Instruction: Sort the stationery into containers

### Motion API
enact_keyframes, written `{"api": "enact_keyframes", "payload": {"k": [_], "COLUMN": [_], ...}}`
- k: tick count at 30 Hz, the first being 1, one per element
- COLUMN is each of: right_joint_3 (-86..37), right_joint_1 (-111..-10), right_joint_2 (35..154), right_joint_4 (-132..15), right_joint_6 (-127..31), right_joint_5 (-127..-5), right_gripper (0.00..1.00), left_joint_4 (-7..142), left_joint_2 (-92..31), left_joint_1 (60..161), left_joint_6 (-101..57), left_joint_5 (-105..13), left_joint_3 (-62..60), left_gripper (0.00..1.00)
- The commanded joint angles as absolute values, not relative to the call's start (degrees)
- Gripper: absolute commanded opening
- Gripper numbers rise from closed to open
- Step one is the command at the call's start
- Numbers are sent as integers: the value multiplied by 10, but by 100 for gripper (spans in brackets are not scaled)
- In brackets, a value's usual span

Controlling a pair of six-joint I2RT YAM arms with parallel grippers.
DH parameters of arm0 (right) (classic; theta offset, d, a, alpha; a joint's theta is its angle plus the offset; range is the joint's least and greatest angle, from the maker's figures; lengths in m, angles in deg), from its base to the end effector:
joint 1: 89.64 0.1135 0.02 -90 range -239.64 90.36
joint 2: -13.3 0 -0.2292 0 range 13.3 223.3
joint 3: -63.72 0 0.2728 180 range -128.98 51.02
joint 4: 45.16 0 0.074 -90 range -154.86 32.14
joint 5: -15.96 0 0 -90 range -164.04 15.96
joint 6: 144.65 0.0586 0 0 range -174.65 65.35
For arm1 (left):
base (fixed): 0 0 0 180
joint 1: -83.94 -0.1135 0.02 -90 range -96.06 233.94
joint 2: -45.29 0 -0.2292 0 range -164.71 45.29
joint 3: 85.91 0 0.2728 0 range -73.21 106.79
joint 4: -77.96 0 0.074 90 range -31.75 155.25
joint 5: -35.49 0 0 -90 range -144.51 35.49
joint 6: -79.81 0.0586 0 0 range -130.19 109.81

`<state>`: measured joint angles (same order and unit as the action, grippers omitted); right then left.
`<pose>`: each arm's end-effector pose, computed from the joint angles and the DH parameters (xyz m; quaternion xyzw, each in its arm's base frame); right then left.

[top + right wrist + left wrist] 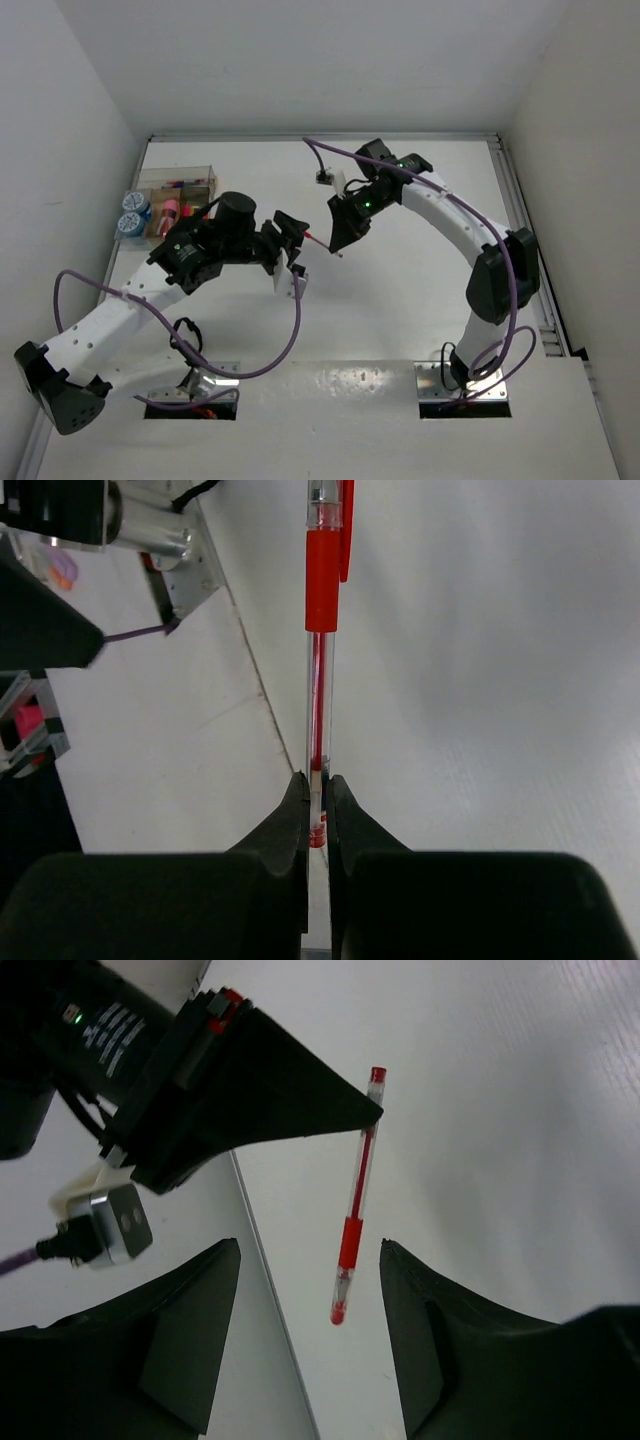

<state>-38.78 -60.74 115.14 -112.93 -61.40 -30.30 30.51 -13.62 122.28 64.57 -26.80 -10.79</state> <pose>0.3175 0.2216 0.2338 -0.3488 0.8433 0.3937 0.1106 0.1958 -0.1896 0.3206 0.7707 0.3683 -0.0494 0.5177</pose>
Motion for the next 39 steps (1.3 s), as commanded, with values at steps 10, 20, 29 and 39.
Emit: {"api": "enact_keyframes", "payload": {"k": [10, 20, 29, 39], "right_joint_3": [-387, -394, -402, -415], "right_joint_1": [-580, -575, -564, -563], "right_joint_2": [1110, 1105, 1109, 1115], "right_joint_4": [-1138, -1138, -1137, -1137], "right_joint_6": [-578, -581, -583, -583], "right_joint_5": [-269, -262, -258, -258], "right_gripper": [0, 0, 0, 0], "left_joint_4": [280, 325, 375, 377], "left_joint_2": [-171, -202, -219, -221], "left_joint_1": [1305, 1310, 1314, 1303], "left_joint_6": [664, 624, 607, 588], "left_joint_5": [-351, -370, -390, -397], "left_joint_3": [-106, -112, -135, -141], "left_gripper": [60, 54, 52, 20]}}
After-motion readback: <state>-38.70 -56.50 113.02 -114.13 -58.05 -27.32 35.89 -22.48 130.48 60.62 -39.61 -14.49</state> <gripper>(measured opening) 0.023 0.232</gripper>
